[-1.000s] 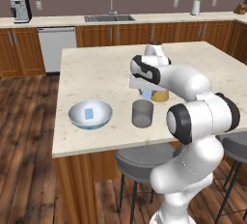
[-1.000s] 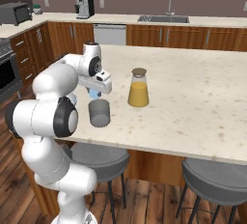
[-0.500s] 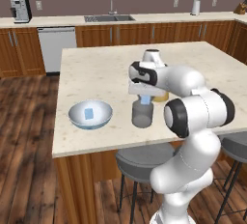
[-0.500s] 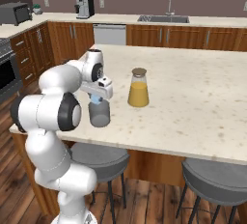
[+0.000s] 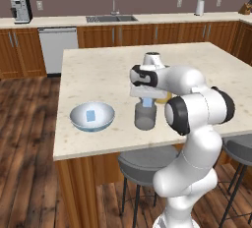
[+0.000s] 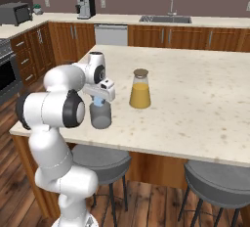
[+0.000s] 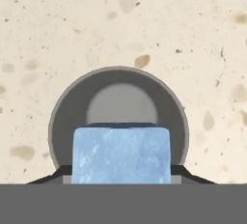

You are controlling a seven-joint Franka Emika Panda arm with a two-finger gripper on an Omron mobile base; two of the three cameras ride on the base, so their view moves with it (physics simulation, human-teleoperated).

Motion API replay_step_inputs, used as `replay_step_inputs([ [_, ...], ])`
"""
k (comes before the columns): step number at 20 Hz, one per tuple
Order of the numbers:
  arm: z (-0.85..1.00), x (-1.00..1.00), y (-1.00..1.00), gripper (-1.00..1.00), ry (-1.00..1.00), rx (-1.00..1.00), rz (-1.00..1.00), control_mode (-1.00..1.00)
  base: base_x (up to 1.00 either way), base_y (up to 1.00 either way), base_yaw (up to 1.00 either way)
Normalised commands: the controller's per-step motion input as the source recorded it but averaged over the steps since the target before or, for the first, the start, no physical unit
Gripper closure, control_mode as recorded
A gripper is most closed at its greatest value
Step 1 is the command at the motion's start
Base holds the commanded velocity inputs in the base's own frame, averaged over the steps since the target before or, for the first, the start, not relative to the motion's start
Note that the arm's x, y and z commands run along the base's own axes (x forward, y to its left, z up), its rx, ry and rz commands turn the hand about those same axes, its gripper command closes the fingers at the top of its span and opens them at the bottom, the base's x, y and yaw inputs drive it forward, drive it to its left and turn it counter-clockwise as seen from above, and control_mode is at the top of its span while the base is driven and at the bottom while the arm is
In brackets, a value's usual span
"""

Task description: There are two ice cubes in the ice bowl. Place both ice cubes in the glass cup.

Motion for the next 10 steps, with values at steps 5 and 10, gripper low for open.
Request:
replay_step_inputs([
  [5, -0.02, 0.24, 0.0, 1.0, 0.0, -0.03, 0.0, -1.0, 0.0, 0.0, 0.0],
  [10, -0.14, 0.22, 0.0, 1.0, 0.0, -0.02, 0.0, -1.0, 0.0, 0.0, 0.0],
])
